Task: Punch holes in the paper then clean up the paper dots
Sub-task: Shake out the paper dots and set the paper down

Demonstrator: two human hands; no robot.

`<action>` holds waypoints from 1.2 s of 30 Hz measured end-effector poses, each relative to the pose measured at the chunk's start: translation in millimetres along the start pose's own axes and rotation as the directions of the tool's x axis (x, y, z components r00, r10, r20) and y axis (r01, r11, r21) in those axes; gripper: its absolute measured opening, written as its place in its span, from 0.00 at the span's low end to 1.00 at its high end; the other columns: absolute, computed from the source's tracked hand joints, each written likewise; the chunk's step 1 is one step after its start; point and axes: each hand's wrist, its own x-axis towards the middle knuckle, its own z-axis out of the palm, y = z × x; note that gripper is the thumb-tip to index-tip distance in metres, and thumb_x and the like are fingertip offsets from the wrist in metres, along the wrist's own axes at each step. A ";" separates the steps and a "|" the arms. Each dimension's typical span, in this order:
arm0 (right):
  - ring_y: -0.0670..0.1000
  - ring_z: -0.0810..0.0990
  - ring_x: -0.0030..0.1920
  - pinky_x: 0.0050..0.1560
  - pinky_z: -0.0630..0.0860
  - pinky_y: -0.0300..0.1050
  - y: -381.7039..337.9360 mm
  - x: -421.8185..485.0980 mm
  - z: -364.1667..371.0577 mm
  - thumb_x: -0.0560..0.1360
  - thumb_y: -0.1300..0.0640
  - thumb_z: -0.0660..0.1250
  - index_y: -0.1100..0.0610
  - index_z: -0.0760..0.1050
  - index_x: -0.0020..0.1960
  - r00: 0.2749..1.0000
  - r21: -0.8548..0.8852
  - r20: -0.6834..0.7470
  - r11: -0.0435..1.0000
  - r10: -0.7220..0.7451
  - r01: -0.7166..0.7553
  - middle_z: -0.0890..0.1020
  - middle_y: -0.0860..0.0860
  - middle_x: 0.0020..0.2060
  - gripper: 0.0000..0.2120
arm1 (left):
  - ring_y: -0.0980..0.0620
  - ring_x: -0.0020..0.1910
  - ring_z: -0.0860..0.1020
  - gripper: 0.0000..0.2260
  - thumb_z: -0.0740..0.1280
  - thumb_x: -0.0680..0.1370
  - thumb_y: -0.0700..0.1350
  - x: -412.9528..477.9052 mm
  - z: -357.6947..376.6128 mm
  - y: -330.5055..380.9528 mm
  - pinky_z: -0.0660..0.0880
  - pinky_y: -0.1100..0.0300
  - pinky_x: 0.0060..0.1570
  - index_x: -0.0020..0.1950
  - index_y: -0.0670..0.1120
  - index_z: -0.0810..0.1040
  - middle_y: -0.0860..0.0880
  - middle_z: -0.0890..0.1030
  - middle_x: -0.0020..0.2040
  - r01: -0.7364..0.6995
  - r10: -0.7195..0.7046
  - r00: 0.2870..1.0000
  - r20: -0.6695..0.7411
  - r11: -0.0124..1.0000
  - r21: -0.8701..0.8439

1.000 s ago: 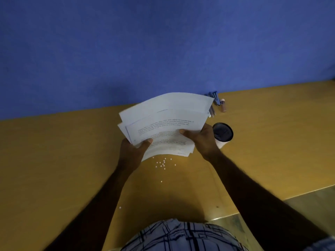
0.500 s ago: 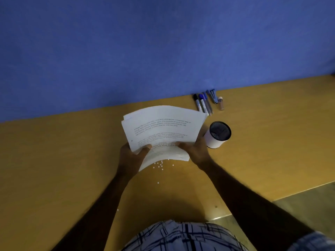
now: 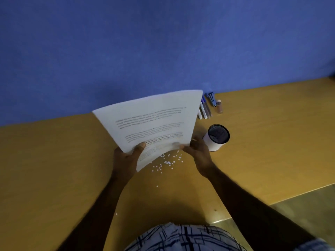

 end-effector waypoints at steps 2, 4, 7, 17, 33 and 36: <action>0.54 0.76 0.63 0.60 0.68 0.50 -1.1 -0.3 0.3 0.69 0.55 0.76 0.57 0.68 0.68 0.981 0.172 0.029 0.966 0.190 -0.192 0.80 0.50 0.59 0.31 | 0.54 0.57 0.81 0.18 0.74 0.73 0.42 1.7 -0.4 9.4 0.81 0.61 0.45 0.61 0.52 0.78 0.54 0.83 0.58 -0.066 0.069 0.997 0.030 0.995 -0.076; 0.54 0.74 0.64 0.63 0.67 0.51 -2.4 -2.1 6.6 0.69 0.50 0.72 0.55 0.71 0.64 0.944 0.233 0.202 0.923 0.261 -0.305 0.79 0.50 0.58 0.26 | 0.51 0.60 0.80 0.20 0.73 0.73 0.42 3.4 1.7 13.3 0.81 0.54 0.48 0.63 0.53 0.76 0.52 0.81 0.61 -0.081 0.087 0.995 0.052 0.990 -0.112; 0.55 0.76 0.63 0.67 0.70 0.54 -1.5 -4.4 29.6 0.72 0.53 0.71 0.55 0.71 0.67 0.904 0.279 0.381 0.908 0.194 -0.313 0.79 0.54 0.61 0.24 | 0.49 0.61 0.80 0.21 0.73 0.72 0.43 1.4 7.1 13.6 0.81 0.47 0.49 0.64 0.55 0.75 0.50 0.80 0.62 -0.061 0.071 0.996 0.060 0.986 -0.154; 0.54 0.79 0.62 0.54 0.79 0.49 -23.5 10.6 14.9 0.76 0.65 0.67 0.51 0.77 0.63 0.986 0.245 0.142 0.968 -0.088 0.051 0.81 0.51 0.62 0.17 | 0.58 0.56 0.81 0.18 0.74 0.71 0.43 6.2 -49.5 21.4 0.80 0.63 0.51 0.60 0.51 0.79 0.55 0.83 0.56 -0.028 0.028 0.999 -0.045 1.000 0.001; 0.54 0.84 0.53 0.53 0.81 0.55 -56.9 11.2 7.1 0.74 0.68 0.70 0.55 0.78 0.56 0.960 -0.113 0.112 0.956 -0.257 0.269 0.84 0.52 0.55 0.14 | 0.48 0.51 0.79 0.14 0.72 0.74 0.40 20.6 -64.2 3.4 0.77 0.56 0.46 0.59 0.40 0.78 0.45 0.81 0.56 -0.011 0.043 0.997 -0.058 0.884 0.468; 0.54 0.85 0.52 0.51 0.82 0.53 -48.1 13.9 4.3 0.72 0.68 0.72 0.55 0.80 0.54 0.959 -0.124 0.112 0.953 -0.262 0.275 0.85 0.50 0.53 0.14 | 0.55 0.48 0.79 0.14 0.73 0.73 0.39 13.8 -58.3 -1.0 0.77 0.63 0.42 0.58 0.42 0.79 0.44 0.82 0.55 -0.022 0.081 0.992 -0.101 0.875 0.484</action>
